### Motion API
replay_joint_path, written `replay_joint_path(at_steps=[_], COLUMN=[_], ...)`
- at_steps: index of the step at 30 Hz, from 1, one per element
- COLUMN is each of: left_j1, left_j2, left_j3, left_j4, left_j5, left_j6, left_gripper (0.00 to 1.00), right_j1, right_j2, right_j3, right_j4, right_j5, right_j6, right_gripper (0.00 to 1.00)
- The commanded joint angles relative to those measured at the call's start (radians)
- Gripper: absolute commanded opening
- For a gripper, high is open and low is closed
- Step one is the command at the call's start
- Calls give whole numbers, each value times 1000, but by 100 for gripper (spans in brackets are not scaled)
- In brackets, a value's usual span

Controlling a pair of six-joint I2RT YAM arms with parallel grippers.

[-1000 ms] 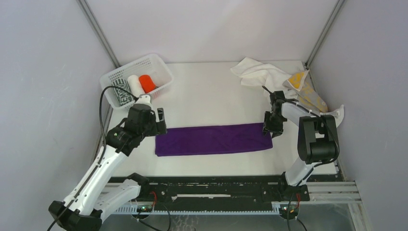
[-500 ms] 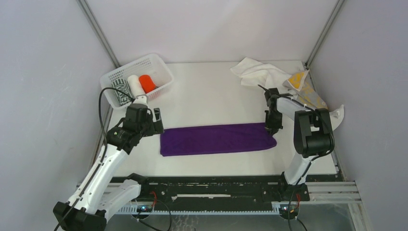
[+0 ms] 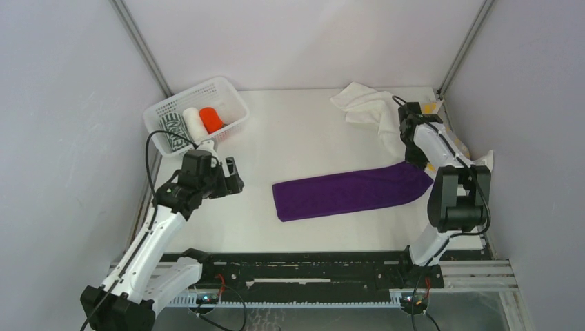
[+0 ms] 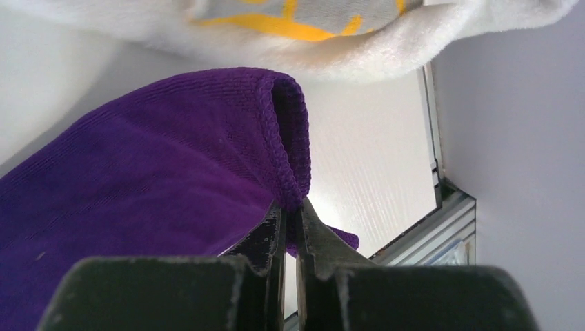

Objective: Roll the towels
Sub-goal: Fold the towel at the center of the board.

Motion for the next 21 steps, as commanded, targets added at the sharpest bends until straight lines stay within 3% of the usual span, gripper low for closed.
replay_joint_path(at_steps=[1, 10, 21], left_j1=[10, 11, 9], left_j2=[21, 66, 205], left_j3=[-35, -141, -298], left_j4=[91, 282, 548], left_j5=[126, 285, 358], left_j6=[-76, -225, -345], left_gripper=[88, 84, 79], right_j1=[99, 347, 532], right_j2=[-96, -137, -98], right_j3=[33, 21, 21], right_j4=[-39, 0, 108], right_j5=[-83, -321, -501], right_j6=[-39, -16, 30], right_gripper=[0, 0, 0])
